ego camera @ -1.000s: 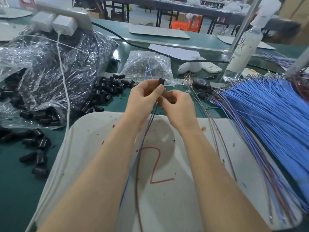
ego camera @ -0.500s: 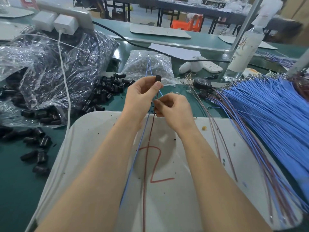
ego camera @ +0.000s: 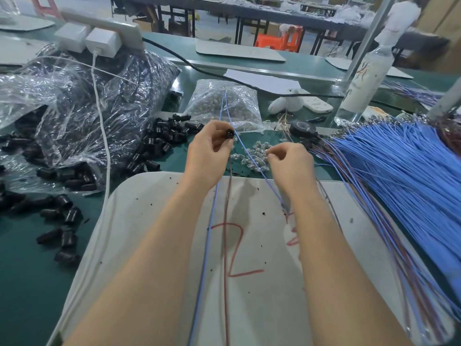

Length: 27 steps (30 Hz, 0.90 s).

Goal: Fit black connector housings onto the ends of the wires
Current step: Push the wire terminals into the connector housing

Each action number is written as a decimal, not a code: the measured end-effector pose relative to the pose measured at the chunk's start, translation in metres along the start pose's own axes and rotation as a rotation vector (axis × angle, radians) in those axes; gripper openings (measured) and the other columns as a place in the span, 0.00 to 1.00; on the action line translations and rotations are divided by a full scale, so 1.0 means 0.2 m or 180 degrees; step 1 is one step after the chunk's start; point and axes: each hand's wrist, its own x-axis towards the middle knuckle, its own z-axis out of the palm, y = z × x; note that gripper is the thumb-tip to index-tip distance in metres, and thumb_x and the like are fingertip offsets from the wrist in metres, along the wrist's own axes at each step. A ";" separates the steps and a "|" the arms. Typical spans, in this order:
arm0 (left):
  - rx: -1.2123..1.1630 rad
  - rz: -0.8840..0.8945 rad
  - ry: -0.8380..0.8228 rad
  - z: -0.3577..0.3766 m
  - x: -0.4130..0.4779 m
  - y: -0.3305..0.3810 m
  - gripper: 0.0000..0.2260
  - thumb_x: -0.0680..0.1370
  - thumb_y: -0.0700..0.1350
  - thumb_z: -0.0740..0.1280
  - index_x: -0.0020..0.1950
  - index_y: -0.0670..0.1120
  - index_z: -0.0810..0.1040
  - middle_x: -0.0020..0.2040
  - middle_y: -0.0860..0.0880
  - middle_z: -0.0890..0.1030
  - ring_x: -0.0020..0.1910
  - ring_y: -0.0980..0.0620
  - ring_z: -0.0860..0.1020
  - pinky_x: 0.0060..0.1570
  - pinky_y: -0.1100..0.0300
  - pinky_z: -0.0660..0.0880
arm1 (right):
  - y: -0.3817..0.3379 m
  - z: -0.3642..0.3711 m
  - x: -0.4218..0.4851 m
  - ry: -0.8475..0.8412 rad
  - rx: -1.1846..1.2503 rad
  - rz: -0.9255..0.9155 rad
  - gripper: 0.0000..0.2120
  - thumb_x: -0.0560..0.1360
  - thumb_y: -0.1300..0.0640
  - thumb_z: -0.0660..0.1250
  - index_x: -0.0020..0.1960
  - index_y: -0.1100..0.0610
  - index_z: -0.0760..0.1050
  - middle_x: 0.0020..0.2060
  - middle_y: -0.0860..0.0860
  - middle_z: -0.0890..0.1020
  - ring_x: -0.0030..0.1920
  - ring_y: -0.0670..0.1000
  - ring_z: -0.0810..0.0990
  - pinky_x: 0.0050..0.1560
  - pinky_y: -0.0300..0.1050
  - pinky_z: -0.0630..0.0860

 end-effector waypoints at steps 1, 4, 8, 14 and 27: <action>-0.0012 -0.0026 -0.0023 0.00 0.00 0.00 0.10 0.77 0.32 0.63 0.51 0.45 0.76 0.48 0.48 0.82 0.48 0.56 0.80 0.54 0.65 0.75 | 0.00 0.00 0.01 -0.0079 -0.0118 0.0043 0.09 0.76 0.61 0.64 0.51 0.55 0.82 0.49 0.52 0.84 0.51 0.52 0.80 0.54 0.42 0.74; -0.0080 -0.0043 -0.0012 0.01 0.00 0.00 0.11 0.76 0.30 0.62 0.50 0.44 0.76 0.49 0.45 0.81 0.51 0.49 0.80 0.60 0.54 0.75 | -0.03 0.04 0.03 -0.0177 -0.0165 -0.0105 0.08 0.75 0.60 0.65 0.51 0.54 0.81 0.49 0.53 0.83 0.51 0.53 0.80 0.54 0.45 0.75; -0.0039 0.0016 0.0060 0.00 0.00 -0.01 0.10 0.75 0.30 0.62 0.50 0.43 0.77 0.46 0.49 0.81 0.47 0.54 0.80 0.56 0.59 0.76 | -0.12 0.15 0.05 -0.0415 -0.0640 -0.0514 0.11 0.76 0.53 0.67 0.57 0.52 0.79 0.57 0.56 0.76 0.59 0.57 0.74 0.59 0.48 0.71; -0.0092 0.0033 0.0105 0.01 0.00 -0.01 0.10 0.75 0.29 0.62 0.50 0.42 0.77 0.45 0.49 0.81 0.45 0.56 0.79 0.55 0.62 0.75 | -0.15 0.25 0.06 -0.0489 -0.1409 -0.0641 0.12 0.78 0.54 0.63 0.60 0.53 0.77 0.60 0.57 0.71 0.61 0.59 0.68 0.59 0.49 0.68; 0.0171 0.0194 -0.0083 0.05 -0.02 0.00 0.12 0.76 0.33 0.62 0.50 0.48 0.78 0.44 0.56 0.81 0.43 0.60 0.80 0.50 0.67 0.75 | -0.10 0.06 -0.04 -0.0174 0.1056 -0.0697 0.06 0.75 0.59 0.66 0.50 0.52 0.80 0.32 0.44 0.79 0.33 0.42 0.76 0.39 0.34 0.71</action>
